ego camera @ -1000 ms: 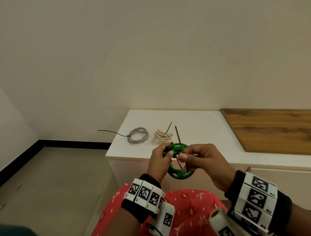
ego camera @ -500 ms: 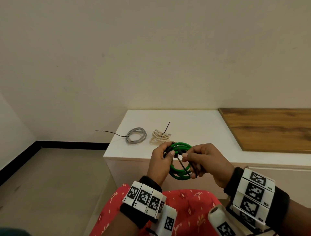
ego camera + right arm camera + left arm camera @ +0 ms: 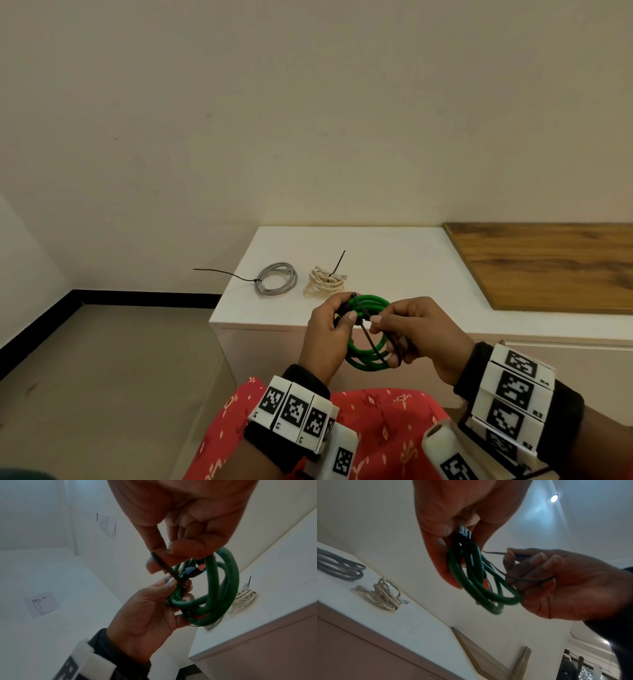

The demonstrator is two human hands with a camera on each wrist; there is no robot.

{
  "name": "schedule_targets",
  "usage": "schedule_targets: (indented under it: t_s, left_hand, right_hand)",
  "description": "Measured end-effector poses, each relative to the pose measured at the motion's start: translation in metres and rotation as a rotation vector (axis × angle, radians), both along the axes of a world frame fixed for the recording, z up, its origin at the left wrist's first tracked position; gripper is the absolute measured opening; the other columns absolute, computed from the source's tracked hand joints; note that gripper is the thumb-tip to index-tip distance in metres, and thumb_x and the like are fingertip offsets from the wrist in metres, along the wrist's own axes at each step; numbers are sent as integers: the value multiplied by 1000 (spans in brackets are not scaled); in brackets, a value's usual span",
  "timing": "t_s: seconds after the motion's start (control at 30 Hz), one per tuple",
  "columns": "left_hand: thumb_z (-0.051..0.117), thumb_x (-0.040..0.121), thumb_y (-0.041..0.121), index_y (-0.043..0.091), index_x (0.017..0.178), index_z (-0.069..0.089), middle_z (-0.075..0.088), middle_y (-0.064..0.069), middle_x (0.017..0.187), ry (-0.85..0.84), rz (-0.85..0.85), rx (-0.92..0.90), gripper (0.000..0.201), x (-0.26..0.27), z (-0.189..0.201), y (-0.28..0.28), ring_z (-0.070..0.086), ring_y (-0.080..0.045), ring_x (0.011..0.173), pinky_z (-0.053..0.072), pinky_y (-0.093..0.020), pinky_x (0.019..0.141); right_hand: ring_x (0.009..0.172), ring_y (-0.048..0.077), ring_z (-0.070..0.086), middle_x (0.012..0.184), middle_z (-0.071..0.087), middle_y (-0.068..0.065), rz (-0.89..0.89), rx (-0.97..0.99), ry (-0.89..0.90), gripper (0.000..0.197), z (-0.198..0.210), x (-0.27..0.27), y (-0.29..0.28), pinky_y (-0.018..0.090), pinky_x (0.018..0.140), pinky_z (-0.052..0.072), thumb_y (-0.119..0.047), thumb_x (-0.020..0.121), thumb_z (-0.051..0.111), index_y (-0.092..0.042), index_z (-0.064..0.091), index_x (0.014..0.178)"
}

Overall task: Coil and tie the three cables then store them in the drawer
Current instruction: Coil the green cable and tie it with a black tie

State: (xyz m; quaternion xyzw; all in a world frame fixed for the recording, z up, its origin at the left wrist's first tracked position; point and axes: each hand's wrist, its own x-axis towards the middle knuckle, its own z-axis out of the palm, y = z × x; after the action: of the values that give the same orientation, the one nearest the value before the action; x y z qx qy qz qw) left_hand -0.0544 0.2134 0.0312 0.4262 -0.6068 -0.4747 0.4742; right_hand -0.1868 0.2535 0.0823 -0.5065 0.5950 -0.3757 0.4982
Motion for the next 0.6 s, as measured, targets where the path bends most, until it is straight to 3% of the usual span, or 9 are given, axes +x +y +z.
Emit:
schedule_targets:
  t_s: [0.2, 0.37, 0.6]
  left_hand:
    - [46, 89, -5, 28, 99, 55, 59, 6, 84, -1, 24, -8, 35, -1, -3, -2, 50, -3, 65, 42, -19, 65]
    - [46, 89, -5, 24, 102, 55, 61, 1, 94, -22, 30, -16, 33, -1, -2, -1, 55, -7, 80, 45, -25, 81]
    - [46, 89, -5, 23, 102, 54, 60, 11, 90, -35, 36, -19, 32, -2, 0, 0, 56, -2, 83, 44, -21, 82]
  right_hand:
    - [31, 14, 51, 40, 50, 3, -22, -7, 5, 22, 1, 0, 0, 19, 40, 32, -10, 85, 57, -5, 64, 65]
    - [30, 13, 51, 39, 50, 3, -20, -3, 2, 22, 1, 0, 0, 19, 39, 31, -9, 86, 56, -5, 63, 64]
    - [30, 13, 50, 37, 50, 1, -22, 3, 0, 22, 1, 1, 0, 18, 39, 31, -8, 85, 56, -5, 62, 64]
